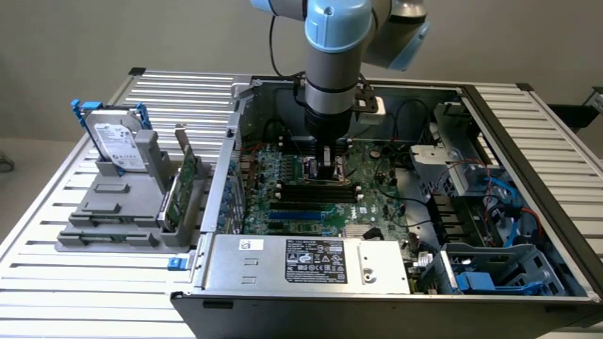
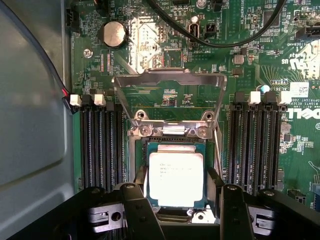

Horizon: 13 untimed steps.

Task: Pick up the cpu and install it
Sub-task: 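Place the cpu into insertion slot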

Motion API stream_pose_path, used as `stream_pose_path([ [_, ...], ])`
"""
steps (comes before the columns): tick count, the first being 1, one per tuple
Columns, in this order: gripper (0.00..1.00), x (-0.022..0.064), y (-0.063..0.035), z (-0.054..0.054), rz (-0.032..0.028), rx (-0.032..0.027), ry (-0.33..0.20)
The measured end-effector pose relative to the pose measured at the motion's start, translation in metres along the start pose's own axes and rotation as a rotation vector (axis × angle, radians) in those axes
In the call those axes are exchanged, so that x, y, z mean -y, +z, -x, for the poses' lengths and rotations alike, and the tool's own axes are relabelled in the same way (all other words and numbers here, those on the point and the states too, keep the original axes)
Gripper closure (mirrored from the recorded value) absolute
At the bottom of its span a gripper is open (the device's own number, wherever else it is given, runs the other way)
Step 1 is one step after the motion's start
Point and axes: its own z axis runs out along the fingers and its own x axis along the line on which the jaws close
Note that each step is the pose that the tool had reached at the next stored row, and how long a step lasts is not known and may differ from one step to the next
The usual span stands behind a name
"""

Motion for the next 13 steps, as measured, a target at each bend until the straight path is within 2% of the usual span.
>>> stream_pose_path([
  [5,0.45,0.0001,0.0004,-0.0034,0.0000,0.0085,0.000],
  [13,0.45,0.0001,0.0007,-0.0042,0.0004,0.0121,0.003],
])
